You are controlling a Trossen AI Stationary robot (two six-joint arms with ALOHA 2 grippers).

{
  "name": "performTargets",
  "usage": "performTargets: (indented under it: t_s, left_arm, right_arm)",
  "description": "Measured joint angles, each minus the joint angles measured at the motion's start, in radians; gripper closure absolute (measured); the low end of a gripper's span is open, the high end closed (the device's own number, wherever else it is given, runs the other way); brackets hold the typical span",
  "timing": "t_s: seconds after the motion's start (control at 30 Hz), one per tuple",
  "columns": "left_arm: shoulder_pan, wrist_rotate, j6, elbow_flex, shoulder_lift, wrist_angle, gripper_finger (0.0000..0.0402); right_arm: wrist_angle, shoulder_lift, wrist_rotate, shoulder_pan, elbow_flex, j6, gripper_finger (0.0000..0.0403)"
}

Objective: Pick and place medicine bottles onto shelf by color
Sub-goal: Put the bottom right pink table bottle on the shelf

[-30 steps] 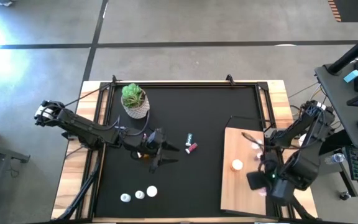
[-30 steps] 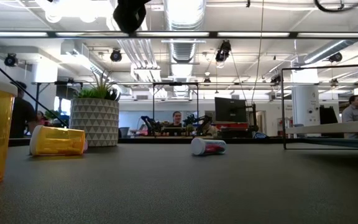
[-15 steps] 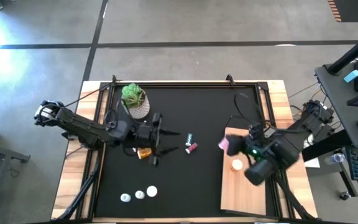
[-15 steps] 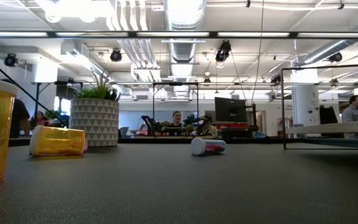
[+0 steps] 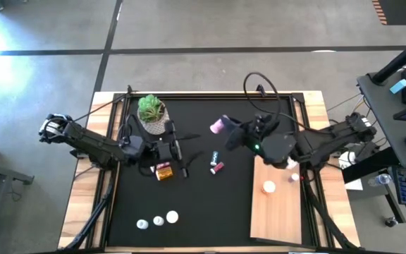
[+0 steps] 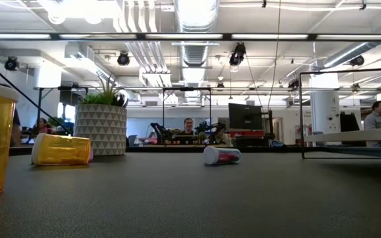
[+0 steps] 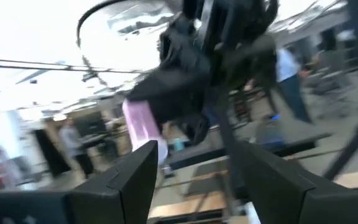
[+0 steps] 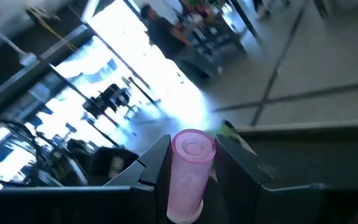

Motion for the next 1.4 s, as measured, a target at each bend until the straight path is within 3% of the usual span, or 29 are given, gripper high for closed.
performTargets:
  t_s: [0.27, 0.47, 0.93, 1.1, 1.4]
  left_arm:
    - [0.041, -0.046, 0.147, 0.002, 0.008, 0.161, 0.0194]
    - [0.087, -0.048, 0.145, 0.013, 0.043, 0.171, 0.0194]
    - [0.111, -0.083, 0.146, 0.105, 0.157, 0.235, 0.0197]
    - [0.111, -0.196, 0.15, 0.107, 0.143, 0.235, 0.0235]
    - [0.11, -0.19, 0.151, 0.106, 0.122, 0.212, 0.0315]
  right_arm:
    - [0.161, 0.056, -0.002, -0.049, -0.001, -0.066, 0.0303]
    - [0.322, 0.093, -0.01, -0.051, -0.002, -0.172, 0.0303]
    - [0.328, 0.092, -0.036, -0.051, 0.008, -0.197, 0.0303]
    - [0.328, 0.085, -0.038, -0.051, 0.008, -0.217, 0.0303]
    - [0.323, 0.076, -0.04, -0.051, 0.008, -0.224, 0.0303]
